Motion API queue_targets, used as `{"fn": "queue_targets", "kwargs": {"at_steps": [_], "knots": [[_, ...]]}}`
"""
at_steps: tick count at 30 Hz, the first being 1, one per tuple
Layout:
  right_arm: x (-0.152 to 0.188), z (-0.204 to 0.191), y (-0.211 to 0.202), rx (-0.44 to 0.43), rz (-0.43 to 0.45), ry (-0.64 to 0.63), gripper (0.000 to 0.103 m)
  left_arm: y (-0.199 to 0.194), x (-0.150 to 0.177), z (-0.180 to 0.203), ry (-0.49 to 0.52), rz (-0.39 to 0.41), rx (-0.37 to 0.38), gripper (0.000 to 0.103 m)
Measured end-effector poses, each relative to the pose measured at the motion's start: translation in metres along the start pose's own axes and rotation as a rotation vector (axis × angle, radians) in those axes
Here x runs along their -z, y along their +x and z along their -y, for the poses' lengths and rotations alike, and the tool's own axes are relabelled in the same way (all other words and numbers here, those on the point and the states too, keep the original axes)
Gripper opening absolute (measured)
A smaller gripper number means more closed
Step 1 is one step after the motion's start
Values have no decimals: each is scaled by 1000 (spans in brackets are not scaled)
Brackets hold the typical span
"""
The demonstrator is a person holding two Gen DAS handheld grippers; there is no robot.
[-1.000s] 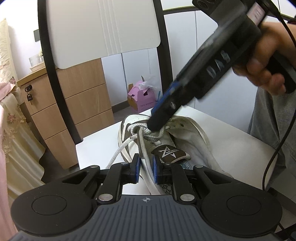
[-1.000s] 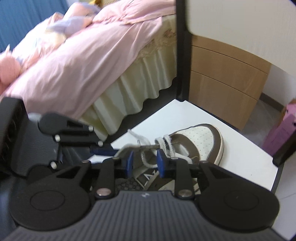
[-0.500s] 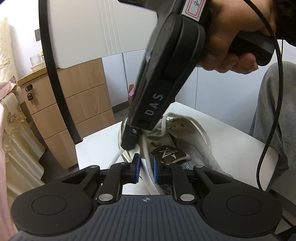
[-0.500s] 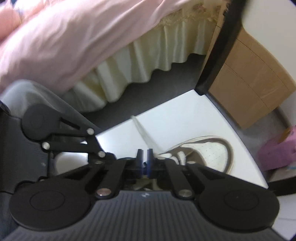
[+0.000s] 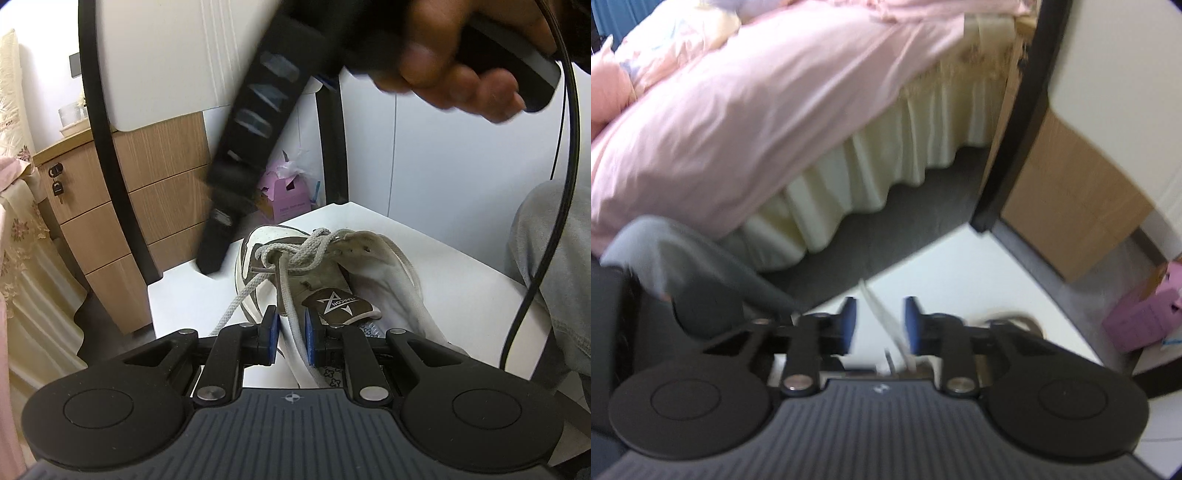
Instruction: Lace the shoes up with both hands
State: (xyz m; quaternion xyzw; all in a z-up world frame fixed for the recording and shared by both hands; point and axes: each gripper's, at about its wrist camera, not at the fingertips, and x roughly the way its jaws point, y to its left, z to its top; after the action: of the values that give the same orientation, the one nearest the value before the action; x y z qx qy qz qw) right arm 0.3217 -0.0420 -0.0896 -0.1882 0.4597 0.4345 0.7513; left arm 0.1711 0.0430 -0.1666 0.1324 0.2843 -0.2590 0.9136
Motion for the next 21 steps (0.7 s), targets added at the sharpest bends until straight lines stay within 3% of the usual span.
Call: {"fn": "queue_targets", "kwargs": {"at_steps": [4, 8, 10, 19, 21], "knots": [[13, 3, 10, 10, -58, 1, 30, -1, 1, 0, -4, 2, 1, 16], [20, 0, 22, 16, -85, -42, 4, 1, 1, 0, -6, 4, 3, 16], [21, -3, 23, 30, -78, -69, 4, 1, 1, 0, -3, 9, 3, 16], [-6, -5, -21, -27, 176, 33, 3, 2, 3, -3, -23, 16, 13, 18], [-12, -8, -23, 5, 167, 3, 3, 2, 3, -3, -23, 13, 13, 18]]}}
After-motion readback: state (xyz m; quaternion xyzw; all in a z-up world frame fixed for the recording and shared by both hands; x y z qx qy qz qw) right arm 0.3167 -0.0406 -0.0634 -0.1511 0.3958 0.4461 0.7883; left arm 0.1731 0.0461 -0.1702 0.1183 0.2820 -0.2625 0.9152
